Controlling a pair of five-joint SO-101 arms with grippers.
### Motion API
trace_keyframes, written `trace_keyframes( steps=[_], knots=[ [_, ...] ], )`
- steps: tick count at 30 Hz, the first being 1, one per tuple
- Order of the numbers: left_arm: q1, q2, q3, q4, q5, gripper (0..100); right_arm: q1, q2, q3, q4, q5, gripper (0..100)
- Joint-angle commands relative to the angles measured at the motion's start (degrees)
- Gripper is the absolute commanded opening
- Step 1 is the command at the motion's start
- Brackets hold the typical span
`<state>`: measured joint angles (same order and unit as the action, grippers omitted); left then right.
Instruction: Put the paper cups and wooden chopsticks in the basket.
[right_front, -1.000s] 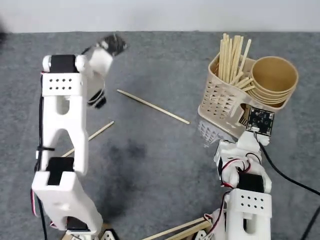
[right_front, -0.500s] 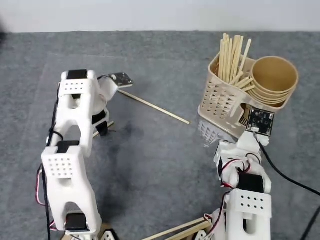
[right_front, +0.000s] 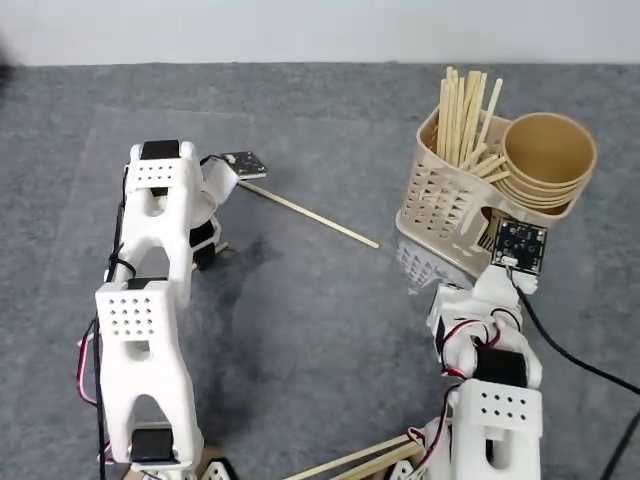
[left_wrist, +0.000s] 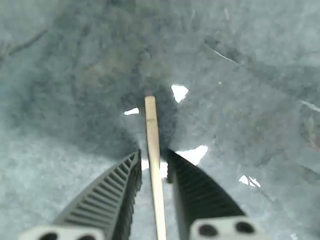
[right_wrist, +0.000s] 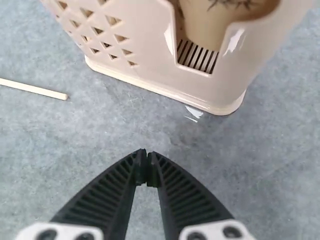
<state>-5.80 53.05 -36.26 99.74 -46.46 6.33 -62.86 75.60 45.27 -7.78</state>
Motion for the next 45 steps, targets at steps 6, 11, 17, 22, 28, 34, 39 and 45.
trace_keyframes(
  steps=[6,11,17,22,28,34,39,45],
  knots=[
    [1.14,-2.81,1.1,0.88,-0.18,1,0.22,-1.01,-0.7,-1.01,0.62,1.2],
    [-0.97,-13.54,3.56,0.88,1.93,1,-2.42,-1.01,-0.97,-0.75,7.47,1.2],
    [-4.66,-31.21,11.65,0.79,2.29,1,-9.36,-0.48,-9.76,8.04,10.29,1.2],
    [-8.97,-45.01,18.33,0.62,4.04,1,-17.71,-0.31,-20.48,15.78,14.07,1.2],
    [-13.54,-55.12,22.37,0.53,9.05,1,-25.45,10.95,-29.1,17.1,17.32,1.3],
    [-16.26,-60.04,22.46,-0.53,17.58,1,-28.35,33.19,-42.73,16.66,22.59,2.0],
    [-16.7,-61.27,22.46,-0.44,19.78,1,-29.32,52.88,-56.97,17.1,26.73,10.6],
    [-16.62,-61.01,22.46,-0.53,20.92,1,-29.58,73.54,-75.43,17.1,28.22,11.9]
  ],
)
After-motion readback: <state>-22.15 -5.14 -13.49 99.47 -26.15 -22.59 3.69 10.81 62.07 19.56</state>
